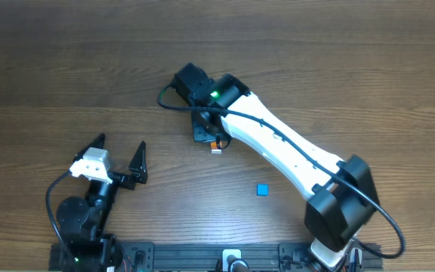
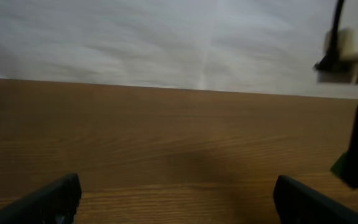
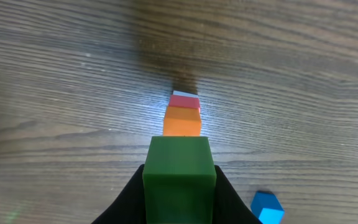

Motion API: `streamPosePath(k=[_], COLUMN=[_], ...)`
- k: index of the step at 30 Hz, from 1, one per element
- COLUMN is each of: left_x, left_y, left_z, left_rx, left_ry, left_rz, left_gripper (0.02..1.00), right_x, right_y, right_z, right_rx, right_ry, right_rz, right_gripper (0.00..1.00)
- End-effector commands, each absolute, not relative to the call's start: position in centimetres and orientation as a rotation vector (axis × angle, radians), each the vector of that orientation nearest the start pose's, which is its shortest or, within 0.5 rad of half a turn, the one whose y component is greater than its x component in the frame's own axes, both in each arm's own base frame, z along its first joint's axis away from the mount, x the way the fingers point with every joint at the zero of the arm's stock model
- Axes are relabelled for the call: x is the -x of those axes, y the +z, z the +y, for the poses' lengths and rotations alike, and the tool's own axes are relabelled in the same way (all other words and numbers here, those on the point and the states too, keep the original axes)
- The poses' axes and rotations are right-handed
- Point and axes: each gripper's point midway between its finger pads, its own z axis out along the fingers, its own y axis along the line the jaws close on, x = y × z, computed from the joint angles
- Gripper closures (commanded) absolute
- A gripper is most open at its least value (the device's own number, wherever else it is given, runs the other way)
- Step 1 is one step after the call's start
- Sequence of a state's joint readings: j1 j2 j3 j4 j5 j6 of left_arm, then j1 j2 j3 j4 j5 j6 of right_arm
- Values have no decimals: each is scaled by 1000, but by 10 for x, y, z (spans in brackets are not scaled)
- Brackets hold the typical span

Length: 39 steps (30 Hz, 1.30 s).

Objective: Stack Cubes

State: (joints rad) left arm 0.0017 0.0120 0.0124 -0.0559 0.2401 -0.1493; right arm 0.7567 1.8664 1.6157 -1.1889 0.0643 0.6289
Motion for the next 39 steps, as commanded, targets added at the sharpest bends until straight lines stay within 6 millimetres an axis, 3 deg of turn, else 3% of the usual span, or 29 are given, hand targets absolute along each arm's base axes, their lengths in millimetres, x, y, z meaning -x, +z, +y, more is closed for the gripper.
streamPosePath(k=[1,19,39], left_x=[-241,-241,-241], left_y=[162,162,162], left_z=[-44,-44,-44], left_rx=[-88,-88,-88], left_ry=[-311,-311,-311], left_rz=[1631,1630,1631], left_gripper=[20,20,20], right_x=[-286,-274,-277], right_y=[104,79,74], right_z=[255,250,253], right_rx=[135,76,75], right_ry=[-1,-43,-23], right_rz=[3024,3071,3055], right_gripper=[989,989,952])
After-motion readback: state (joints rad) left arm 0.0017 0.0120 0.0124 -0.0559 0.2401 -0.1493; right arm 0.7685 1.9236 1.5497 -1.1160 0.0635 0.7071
